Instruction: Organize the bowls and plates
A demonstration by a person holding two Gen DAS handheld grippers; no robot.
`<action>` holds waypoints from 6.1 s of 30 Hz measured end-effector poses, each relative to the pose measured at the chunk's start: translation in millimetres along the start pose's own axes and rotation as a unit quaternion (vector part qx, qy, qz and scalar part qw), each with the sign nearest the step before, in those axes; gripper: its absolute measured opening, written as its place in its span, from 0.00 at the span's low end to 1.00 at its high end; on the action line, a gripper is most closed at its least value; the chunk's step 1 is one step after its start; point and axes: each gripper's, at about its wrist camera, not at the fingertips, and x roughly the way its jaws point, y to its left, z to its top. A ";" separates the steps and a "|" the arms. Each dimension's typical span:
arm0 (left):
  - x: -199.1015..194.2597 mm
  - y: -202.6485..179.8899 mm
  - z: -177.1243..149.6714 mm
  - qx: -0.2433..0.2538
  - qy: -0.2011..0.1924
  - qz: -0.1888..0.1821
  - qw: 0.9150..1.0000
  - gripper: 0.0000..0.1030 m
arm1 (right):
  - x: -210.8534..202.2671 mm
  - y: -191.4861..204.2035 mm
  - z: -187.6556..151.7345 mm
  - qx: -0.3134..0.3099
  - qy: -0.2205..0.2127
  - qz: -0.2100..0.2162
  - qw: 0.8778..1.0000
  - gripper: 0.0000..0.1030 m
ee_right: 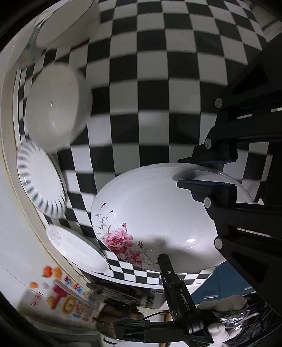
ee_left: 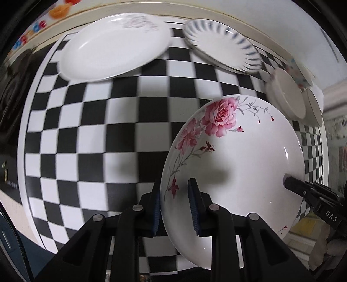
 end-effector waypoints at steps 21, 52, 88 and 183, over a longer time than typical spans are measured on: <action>46.5 -56.8 6.6 0.035 0.041 0.017 0.998 0.20 | 1.3 -62.6 -18.6 0.049 -0.014 -0.019 0.999 0.13; -41.7 18.0 20.8 -0.083 -0.041 0.032 0.995 0.26 | -73.0 -24.5 10.2 0.028 -0.040 -0.011 0.999 0.55; 36.0 214.7 245.3 -0.054 -0.001 -0.004 0.999 0.21 | 174.8 143.9 242.2 0.093 0.045 0.045 0.994 0.13; 44.3 -63.4 -11.7 0.006 0.058 0.020 0.998 0.20 | -7.1 -66.5 -3.9 0.065 0.049 0.018 0.997 0.29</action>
